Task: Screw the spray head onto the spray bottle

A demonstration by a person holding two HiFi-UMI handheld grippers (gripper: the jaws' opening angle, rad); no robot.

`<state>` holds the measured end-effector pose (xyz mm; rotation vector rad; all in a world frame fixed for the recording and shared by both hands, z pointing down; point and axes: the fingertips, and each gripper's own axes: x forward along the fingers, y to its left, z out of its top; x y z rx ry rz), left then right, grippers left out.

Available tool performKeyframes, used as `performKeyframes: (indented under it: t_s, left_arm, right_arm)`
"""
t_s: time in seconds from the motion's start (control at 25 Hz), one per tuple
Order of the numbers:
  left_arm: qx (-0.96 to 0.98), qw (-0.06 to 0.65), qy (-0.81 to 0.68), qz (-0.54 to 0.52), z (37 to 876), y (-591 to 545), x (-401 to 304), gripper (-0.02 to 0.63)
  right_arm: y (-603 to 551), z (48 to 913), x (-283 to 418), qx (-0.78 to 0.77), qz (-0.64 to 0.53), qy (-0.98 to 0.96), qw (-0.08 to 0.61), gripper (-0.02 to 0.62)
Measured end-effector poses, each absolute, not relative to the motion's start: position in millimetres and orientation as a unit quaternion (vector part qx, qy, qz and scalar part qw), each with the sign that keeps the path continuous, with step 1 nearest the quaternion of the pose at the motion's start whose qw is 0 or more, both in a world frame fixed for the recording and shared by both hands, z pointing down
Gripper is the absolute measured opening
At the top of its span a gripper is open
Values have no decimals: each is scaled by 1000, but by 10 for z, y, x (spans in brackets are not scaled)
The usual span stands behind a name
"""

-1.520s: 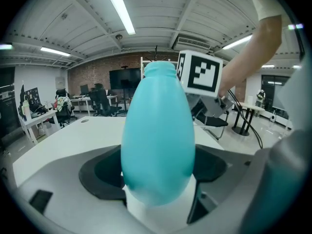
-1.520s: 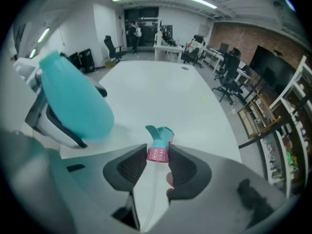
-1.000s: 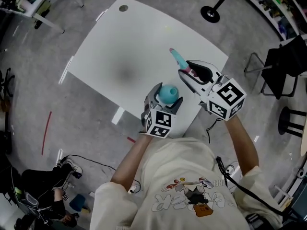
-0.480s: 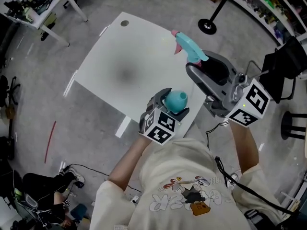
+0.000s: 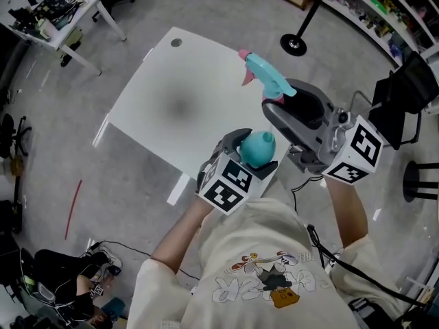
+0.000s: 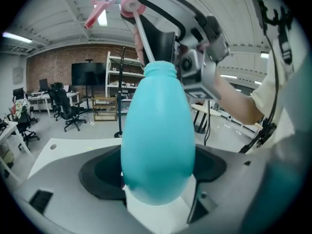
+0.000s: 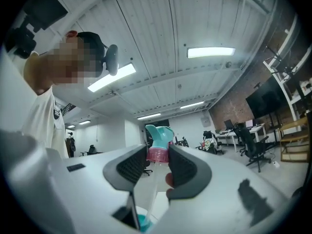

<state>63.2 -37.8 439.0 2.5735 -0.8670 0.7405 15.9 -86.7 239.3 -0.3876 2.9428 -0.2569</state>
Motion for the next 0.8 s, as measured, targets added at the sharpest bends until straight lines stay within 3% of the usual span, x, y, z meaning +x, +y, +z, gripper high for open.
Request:
performKeyframes:
  t_s: [0.32, 0.8]
  left_arm:
    - [920, 138, -290, 225, 3635, -449, 672, 405]
    - [941, 173, -148, 249, 3258, -254, 648, 405]
  right_arm:
    - [-649, 2224, 336, -41, -124, 982, 134, 141]
    - [-434, 2043, 353, 98, -118, 979, 132, 141]
